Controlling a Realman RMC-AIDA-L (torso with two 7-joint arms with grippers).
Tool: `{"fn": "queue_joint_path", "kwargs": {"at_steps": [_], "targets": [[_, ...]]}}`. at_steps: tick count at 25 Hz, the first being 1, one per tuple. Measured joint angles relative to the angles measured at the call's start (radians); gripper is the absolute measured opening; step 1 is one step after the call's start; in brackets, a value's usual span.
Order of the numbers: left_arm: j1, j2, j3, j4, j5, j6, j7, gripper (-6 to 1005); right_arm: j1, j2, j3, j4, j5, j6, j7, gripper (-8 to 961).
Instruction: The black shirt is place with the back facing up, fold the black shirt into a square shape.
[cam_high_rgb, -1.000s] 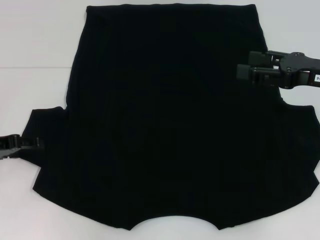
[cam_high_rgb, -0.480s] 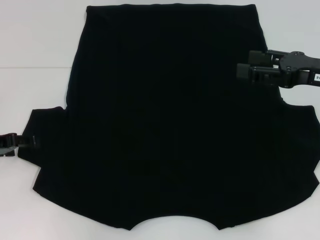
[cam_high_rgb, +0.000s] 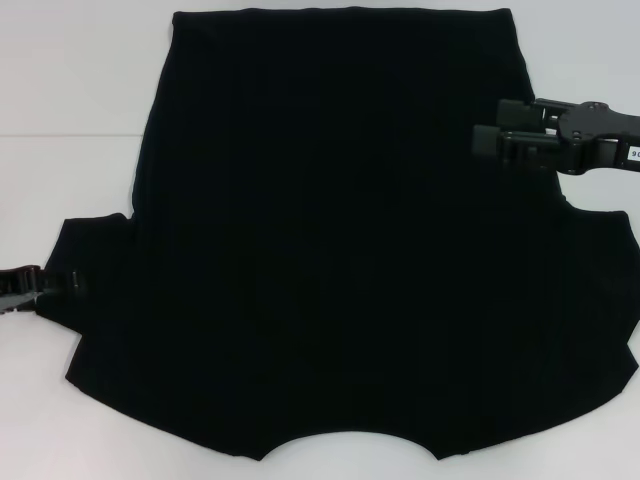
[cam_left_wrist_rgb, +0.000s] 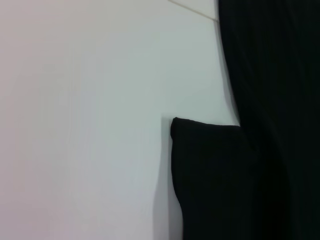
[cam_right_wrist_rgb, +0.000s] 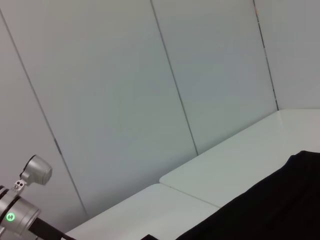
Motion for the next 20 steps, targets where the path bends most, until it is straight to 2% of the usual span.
{"fn": "queue_joint_path", "kwargs": {"at_steps": [20], "targets": [[-0.009, -0.002, 0.025, 0.0, -0.004, 0.01, 0.002, 872, 0.0, -0.002, 0.0, 0.0, 0.01, 0.003, 0.0, 837]]}}
